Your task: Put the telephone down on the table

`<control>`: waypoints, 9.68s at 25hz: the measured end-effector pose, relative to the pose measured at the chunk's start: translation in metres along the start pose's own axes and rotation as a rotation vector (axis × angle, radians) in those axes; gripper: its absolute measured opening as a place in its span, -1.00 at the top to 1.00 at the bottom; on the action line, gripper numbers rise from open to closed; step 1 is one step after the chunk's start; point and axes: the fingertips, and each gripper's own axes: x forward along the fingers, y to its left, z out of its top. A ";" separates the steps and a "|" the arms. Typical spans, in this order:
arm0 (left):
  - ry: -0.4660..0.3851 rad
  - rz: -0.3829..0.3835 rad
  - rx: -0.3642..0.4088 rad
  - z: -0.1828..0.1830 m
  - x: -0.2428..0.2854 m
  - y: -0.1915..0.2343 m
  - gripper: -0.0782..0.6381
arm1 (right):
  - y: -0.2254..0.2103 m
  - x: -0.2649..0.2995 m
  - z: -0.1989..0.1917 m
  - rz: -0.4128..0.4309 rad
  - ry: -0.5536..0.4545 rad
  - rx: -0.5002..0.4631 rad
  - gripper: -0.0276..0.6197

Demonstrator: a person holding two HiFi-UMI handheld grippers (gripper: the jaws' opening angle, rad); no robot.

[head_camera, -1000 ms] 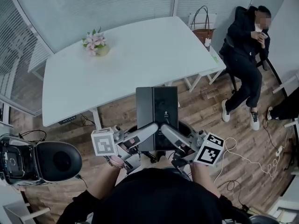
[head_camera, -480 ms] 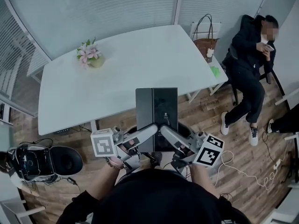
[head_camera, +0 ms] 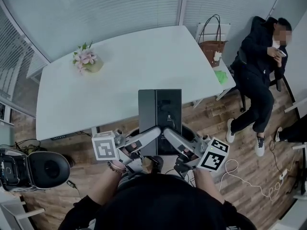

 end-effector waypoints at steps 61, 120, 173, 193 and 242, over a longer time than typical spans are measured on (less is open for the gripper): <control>0.150 -0.046 -0.028 0.086 0.073 0.074 0.25 | -0.095 0.050 0.076 -0.120 -0.106 0.009 0.24; 0.217 -0.018 -0.054 0.236 0.142 0.203 0.25 | -0.245 0.168 0.163 -0.216 -0.079 0.078 0.24; 0.227 0.083 -0.208 0.220 0.138 0.300 0.25 | -0.334 0.172 0.121 -0.310 0.011 0.234 0.24; 0.244 0.118 -0.224 0.212 0.133 0.311 0.25 | -0.341 0.170 0.111 -0.324 0.035 0.253 0.26; 0.336 0.376 -0.045 0.202 0.120 0.327 0.10 | -0.348 0.158 0.101 -0.426 0.184 0.108 0.24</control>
